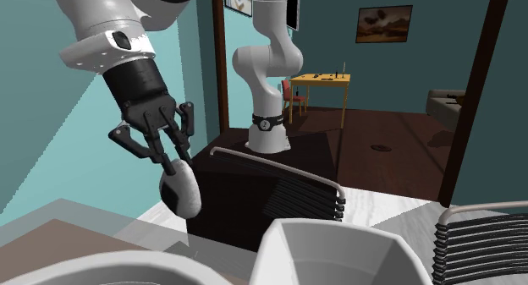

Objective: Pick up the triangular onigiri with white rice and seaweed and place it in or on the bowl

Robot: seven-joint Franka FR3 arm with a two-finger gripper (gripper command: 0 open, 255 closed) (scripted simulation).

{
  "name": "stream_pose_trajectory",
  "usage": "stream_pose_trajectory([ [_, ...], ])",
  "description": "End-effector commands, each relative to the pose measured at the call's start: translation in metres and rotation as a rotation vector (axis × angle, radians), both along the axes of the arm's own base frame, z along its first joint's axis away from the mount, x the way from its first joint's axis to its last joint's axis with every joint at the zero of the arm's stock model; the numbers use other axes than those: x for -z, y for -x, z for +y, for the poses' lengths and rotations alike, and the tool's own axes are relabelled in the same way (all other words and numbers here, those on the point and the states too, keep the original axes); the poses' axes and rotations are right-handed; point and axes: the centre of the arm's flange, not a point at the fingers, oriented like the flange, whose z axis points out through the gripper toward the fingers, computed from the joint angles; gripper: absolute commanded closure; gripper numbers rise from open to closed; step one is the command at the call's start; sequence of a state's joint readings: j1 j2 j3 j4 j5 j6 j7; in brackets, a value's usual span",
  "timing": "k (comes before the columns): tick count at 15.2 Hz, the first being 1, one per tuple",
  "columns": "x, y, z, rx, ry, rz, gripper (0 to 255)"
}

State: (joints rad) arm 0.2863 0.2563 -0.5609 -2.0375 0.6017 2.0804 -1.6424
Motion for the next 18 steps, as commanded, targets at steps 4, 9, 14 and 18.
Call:
stream_pose_trajectory([
  [4,-0.027,0.001,-0.001,0.000,0.000,0.000,255],
  [9,-0.044,-0.006,0.024,0.000,0.000,0.000,255],
  [14,-0.054,-0.022,0.087,0.000,0.000,0.000,255],
  [18,-0.062,-0.035,0.138,0.000,0.000,0.000,255],
])
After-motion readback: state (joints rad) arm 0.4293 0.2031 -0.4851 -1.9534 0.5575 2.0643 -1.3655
